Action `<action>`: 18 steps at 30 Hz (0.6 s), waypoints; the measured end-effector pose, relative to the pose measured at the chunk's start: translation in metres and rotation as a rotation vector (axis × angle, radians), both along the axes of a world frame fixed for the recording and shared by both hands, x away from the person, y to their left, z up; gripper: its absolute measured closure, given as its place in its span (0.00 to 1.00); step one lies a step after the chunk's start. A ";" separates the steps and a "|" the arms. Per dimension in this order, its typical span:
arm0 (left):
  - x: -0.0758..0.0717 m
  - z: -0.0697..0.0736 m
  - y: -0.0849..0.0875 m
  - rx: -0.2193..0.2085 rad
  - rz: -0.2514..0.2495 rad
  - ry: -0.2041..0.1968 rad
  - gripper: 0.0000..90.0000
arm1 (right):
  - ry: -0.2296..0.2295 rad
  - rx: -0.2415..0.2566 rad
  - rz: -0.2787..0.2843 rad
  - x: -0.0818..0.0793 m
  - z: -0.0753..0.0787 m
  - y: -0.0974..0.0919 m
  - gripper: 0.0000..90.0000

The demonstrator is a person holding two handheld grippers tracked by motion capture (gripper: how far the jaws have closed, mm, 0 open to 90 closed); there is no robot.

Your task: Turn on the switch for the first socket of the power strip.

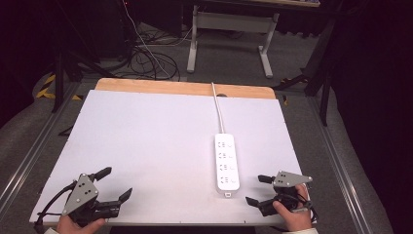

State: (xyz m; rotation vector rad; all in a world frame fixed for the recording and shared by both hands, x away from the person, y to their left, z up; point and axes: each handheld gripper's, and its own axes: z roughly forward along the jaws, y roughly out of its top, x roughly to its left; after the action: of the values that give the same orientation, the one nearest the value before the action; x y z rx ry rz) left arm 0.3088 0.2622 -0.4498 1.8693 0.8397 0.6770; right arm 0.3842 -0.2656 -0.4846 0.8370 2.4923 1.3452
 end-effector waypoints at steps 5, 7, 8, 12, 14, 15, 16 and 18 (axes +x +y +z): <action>0.001 -0.001 0.000 0.008 0.002 0.003 0.15 | -0.019 -0.018 -0.001 -0.002 -0.002 0.001 0.10; 0.002 -0.002 0.000 0.019 0.004 0.001 0.15 | -0.027 -0.029 -0.015 -0.002 -0.003 0.001 0.09; 0.002 -0.003 0.000 0.019 0.009 0.001 0.15 | -0.027 -0.035 -0.018 -0.002 -0.004 0.002 0.09; 0.003 -0.003 0.001 0.016 0.008 0.005 0.15 | -0.027 -0.047 -0.013 -0.002 -0.005 0.001 0.09; 0.004 -0.003 0.002 0.009 0.009 0.011 0.15 | -0.032 -0.058 -0.026 -0.003 -0.004 0.000 0.09; 0.005 -0.004 0.003 0.000 0.007 0.016 0.15 | -0.035 -0.059 -0.040 -0.003 -0.004 -0.001 0.09; 0.005 -0.004 0.004 -0.016 0.009 0.024 0.15 | -0.039 -0.056 -0.051 -0.003 -0.003 -0.002 0.09; 0.006 -0.004 0.005 -0.021 0.015 0.025 0.15 | -0.049 -0.050 -0.066 -0.003 -0.002 -0.002 0.10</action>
State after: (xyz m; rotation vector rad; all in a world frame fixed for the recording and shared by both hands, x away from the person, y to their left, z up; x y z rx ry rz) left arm 0.3147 0.2671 -0.4539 1.8581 0.8751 0.6528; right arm 0.3811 -0.2680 -0.4866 0.8568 2.4281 1.2621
